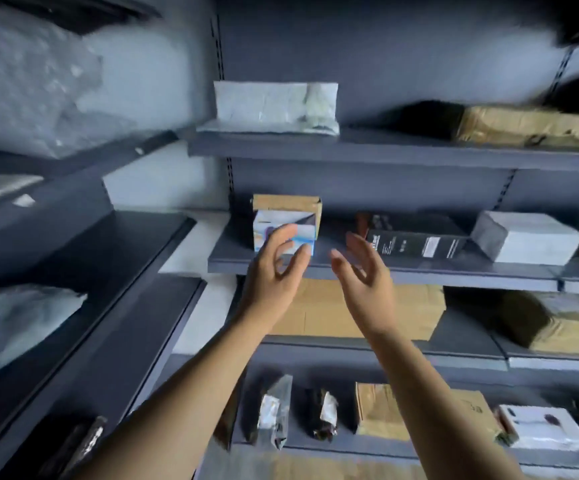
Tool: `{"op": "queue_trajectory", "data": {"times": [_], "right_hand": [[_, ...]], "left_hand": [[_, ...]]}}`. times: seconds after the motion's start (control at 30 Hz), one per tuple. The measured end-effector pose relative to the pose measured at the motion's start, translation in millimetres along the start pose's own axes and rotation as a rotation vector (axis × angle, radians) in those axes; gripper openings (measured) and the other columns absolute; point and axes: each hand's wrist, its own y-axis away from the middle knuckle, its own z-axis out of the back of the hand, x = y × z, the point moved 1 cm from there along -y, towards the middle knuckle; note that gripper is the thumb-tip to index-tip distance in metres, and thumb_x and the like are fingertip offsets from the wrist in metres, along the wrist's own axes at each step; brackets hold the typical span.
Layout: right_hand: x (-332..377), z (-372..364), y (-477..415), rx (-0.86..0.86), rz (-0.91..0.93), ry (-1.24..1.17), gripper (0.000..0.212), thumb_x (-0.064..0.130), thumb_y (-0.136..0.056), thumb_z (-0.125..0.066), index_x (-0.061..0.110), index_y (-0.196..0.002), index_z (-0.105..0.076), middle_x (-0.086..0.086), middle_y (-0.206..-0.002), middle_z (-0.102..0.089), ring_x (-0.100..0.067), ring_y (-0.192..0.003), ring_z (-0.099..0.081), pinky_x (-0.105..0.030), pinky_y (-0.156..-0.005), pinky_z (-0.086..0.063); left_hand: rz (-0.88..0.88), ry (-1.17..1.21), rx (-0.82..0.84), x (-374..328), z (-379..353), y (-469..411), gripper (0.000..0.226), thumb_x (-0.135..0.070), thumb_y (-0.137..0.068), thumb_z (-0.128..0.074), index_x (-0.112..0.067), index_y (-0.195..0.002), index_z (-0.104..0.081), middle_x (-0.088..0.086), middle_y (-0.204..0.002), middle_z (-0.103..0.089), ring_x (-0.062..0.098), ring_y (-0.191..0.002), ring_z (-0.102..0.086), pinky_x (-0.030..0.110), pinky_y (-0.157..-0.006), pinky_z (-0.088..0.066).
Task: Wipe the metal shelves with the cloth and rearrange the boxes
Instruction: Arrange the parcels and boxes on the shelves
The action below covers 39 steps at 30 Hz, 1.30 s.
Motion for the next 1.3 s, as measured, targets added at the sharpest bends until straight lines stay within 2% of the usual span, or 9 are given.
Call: {"op": "queue_trajectory", "data": {"times": [0.1,0.17,0.27,0.43,0.63,0.93,1.03,1.17,1.3], "right_hand": [[94,10,-26,-0.008,0.183,-0.049,0.049,0.042,-0.09,-0.069,0.026,-0.135,-0.058,0.014,-0.134,-0.061,0.006,-0.125,-0.054,-0.037,-0.113,-0.043],[145,14,-36,-0.002,0.269,-0.043,0.049,0.046,-0.089,-0.066,0.03,-0.134,-0.058,0.015,-0.136,-0.06,0.006,-0.128,-0.052,-0.034,-0.113,-0.043],[200,17,-47,-0.015,0.408,-0.046,0.044,0.046,-0.09,-0.064,0.033,-0.131,-0.057,0.02,-0.132,-0.062,0.002,-0.128,-0.055,-0.033,-0.111,-0.045],[217,15,-59,-0.028,0.511,-0.009,0.055,0.057,-0.087,-0.063,0.032,-0.136,-0.057,0.019,-0.137,-0.06,-0.005,-0.13,-0.055,-0.041,-0.112,-0.045],[217,13,-79,-0.089,0.569,0.057,0.06,0.054,-0.087,-0.062,0.026,-0.14,-0.055,0.017,-0.14,-0.059,-0.005,-0.134,-0.051,-0.044,-0.115,-0.042],[196,101,-71,-0.406,0.512,0.32,0.061,0.056,-0.088,-0.063,0.027,-0.141,-0.053,0.016,-0.141,-0.06,-0.004,-0.134,-0.052,-0.043,-0.113,-0.045],[200,143,-42,-0.566,0.495,0.452,0.07,0.067,-0.086,-0.064,0.024,-0.14,-0.055,0.01,-0.14,-0.061,-0.008,-0.134,-0.053,-0.044,-0.114,-0.044],[221,201,3,-0.768,0.485,0.653,0.058,0.055,-0.088,-0.063,0.026,-0.138,-0.055,0.009,-0.138,-0.063,-0.008,-0.132,-0.055,-0.04,-0.113,-0.044],[240,251,43,-0.904,0.488,0.82,0.071,0.071,-0.088,-0.056,0.022,-0.139,-0.053,0.006,-0.138,-0.063,-0.012,-0.131,-0.057,-0.04,-0.112,-0.044]], "left_hand": [[-0.165,0.055,-0.01,-87,7,-32,0.041,-0.057,-0.082,-0.059,-0.046,-0.122,-0.056,-0.011,-0.13,-0.064,0.006,-0.124,-0.059,0.045,-0.106,-0.048],[-0.255,0.086,-0.012,-132,12,-47,0.045,-0.054,-0.083,-0.058,-0.037,-0.125,-0.055,-0.014,-0.13,-0.063,0.006,-0.126,-0.057,0.038,-0.11,-0.045],[-0.415,0.132,-0.039,-181,24,-66,0.044,-0.047,-0.087,-0.058,-0.029,-0.127,-0.056,-0.017,-0.128,-0.062,0.006,-0.124,-0.058,0.024,-0.105,-0.045],[-0.521,0.147,-0.019,-196,40,-82,0.041,-0.044,-0.09,-0.055,-0.031,-0.129,-0.054,-0.011,-0.135,-0.061,0.008,-0.125,-0.059,0.022,-0.104,-0.045],[-0.559,0.22,0.041,-193,36,-114,0.04,-0.043,-0.089,-0.054,-0.03,-0.127,-0.055,-0.006,-0.133,-0.063,0.011,-0.123,-0.06,0.021,-0.102,-0.046],[-0.534,0.475,0.42,-176,-72,-154,0.037,-0.044,-0.092,-0.05,-0.035,-0.128,-0.055,-0.011,-0.135,-0.063,0.012,-0.125,-0.06,0.026,-0.105,-0.047],[-0.515,0.585,0.577,-183,-132,-134,0.041,-0.048,-0.092,-0.049,-0.035,-0.131,-0.053,-0.011,-0.137,-0.061,0.01,-0.125,-0.059,0.027,-0.105,-0.047],[-0.551,0.76,0.75,-207,-206,-98,0.048,-0.05,-0.093,-0.051,-0.025,-0.134,-0.053,-0.008,-0.137,-0.061,0.011,-0.125,-0.06,0.029,-0.106,-0.047],[-0.582,0.903,0.892,-228,-263,-63,0.062,-0.066,-0.092,-0.051,-0.021,-0.136,-0.052,-0.005,-0.138,-0.061,0.014,-0.127,-0.06,0.028,-0.106,-0.047]]}}
